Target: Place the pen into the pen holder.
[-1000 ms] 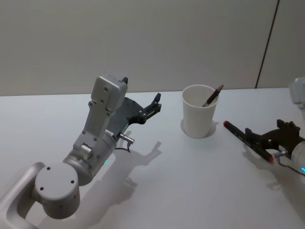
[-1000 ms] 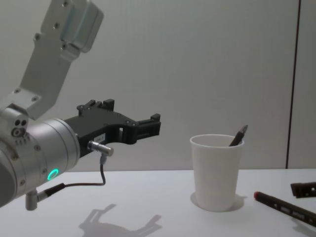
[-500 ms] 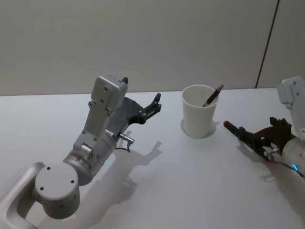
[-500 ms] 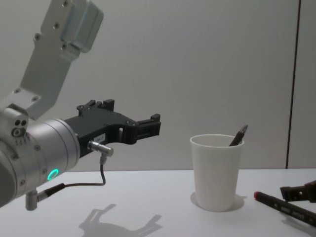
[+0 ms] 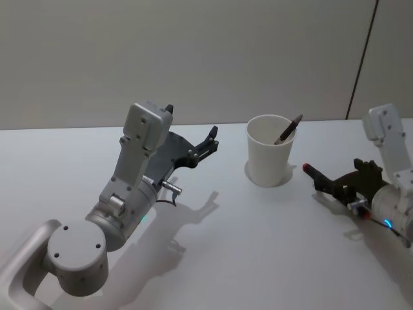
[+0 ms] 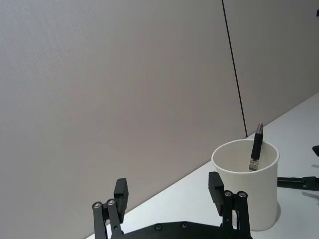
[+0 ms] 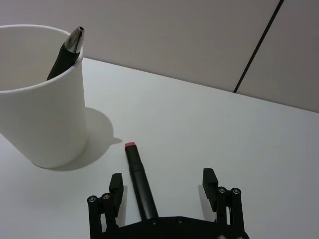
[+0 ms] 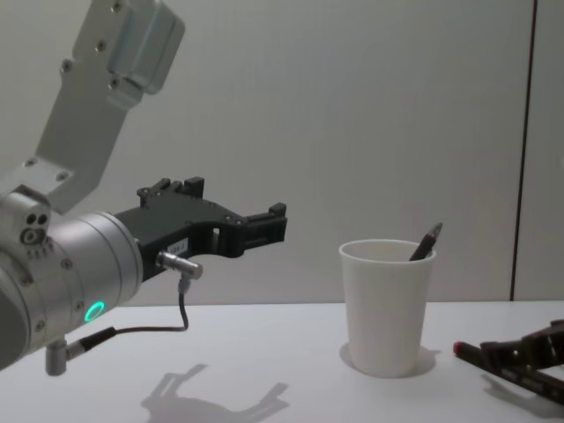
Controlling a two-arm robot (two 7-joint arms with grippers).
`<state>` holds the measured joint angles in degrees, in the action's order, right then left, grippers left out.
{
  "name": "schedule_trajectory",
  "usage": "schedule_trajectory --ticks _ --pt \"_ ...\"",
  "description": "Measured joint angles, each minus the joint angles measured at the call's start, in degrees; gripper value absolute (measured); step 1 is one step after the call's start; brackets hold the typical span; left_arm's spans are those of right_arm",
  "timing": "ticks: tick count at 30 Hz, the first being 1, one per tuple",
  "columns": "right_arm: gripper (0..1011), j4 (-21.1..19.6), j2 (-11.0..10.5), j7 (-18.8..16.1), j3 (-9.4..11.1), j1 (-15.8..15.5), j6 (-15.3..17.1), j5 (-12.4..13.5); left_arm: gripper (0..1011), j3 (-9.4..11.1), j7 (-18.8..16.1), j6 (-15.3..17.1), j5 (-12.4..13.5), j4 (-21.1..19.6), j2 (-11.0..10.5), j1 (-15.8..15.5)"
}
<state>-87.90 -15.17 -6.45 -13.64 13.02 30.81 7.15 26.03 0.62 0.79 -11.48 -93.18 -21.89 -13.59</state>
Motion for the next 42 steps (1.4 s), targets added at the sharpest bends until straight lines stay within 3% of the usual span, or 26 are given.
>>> schedule_trajectory --ticks 22,42 --pt "1001 0.70 0.69 -1.06 -0.20 -0.41 1.82 1.07 1001 0.00 0.00 0.00 0.00 0.00 0.00 0.00" --pt "1001 1.19 1.29 -0.92 -0.41 -0.62 1.54 1.05 1001 0.00 0.00 0.00 0.00 0.00 0.00 0.00"
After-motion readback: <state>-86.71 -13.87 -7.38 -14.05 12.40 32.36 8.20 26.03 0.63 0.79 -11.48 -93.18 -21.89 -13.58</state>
